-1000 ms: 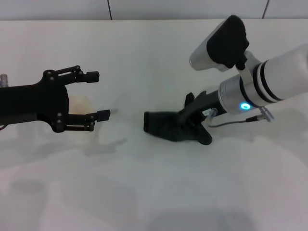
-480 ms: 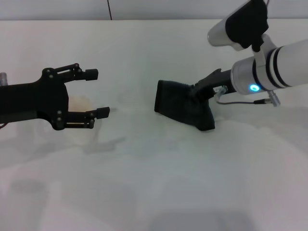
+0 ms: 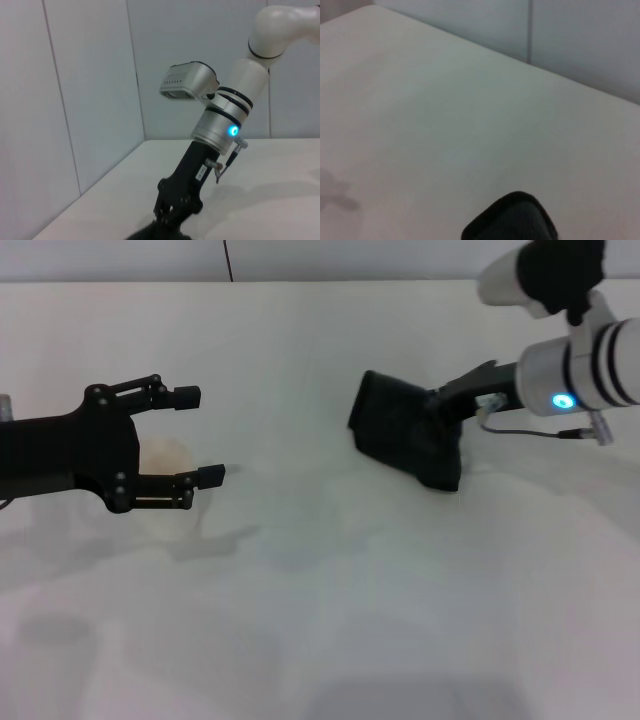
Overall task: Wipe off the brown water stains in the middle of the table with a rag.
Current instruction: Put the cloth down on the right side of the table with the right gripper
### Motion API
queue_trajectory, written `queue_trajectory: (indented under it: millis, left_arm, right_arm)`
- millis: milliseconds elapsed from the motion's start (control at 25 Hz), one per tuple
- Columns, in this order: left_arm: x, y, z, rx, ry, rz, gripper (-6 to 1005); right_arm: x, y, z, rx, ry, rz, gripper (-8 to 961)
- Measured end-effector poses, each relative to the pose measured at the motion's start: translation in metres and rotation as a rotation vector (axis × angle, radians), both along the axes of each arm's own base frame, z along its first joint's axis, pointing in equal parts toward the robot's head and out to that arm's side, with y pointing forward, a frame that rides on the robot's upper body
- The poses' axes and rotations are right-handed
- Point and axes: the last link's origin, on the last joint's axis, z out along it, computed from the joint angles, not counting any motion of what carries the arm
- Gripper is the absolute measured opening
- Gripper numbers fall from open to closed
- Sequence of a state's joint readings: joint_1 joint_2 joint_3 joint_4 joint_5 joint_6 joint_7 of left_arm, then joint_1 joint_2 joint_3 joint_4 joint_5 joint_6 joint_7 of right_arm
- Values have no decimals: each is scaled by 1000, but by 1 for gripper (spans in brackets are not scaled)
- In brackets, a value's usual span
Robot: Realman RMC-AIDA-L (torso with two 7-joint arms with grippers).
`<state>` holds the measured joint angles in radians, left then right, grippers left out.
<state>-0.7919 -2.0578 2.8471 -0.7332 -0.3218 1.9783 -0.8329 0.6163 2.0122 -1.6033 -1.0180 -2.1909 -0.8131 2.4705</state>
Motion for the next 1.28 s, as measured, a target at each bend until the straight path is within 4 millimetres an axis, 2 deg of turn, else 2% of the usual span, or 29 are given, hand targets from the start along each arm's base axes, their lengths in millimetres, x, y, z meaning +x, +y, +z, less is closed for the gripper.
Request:
queue_trajectory:
  millis: [240, 320, 360, 680, 1040, 1280]
  left_arm:
    - [0, 0, 0, 5, -6, 1, 879]
    - [0, 0, 1, 12, -14, 7, 879]
    - [-1, -1, 1, 13, -16, 11, 879]
    - [-8, -6, 6, 35, -28, 30, 879]
    - [-9, -6, 8, 43, -37, 41, 879]
    - [-9, -7, 7, 42, -38, 42, 879]
  right_arm:
    - [21, -5, 29, 68, 11, -47, 49]
    - [25, -7, 32, 75, 15, -57, 49]
    - [30, -12, 39, 83, 20, -69, 49]
    - [43, -30, 57, 66, -9, -95, 49]
    - [74, -53, 90, 78, -14, -188, 49]
    - [85, -63, 94, 40, -17, -221, 49]
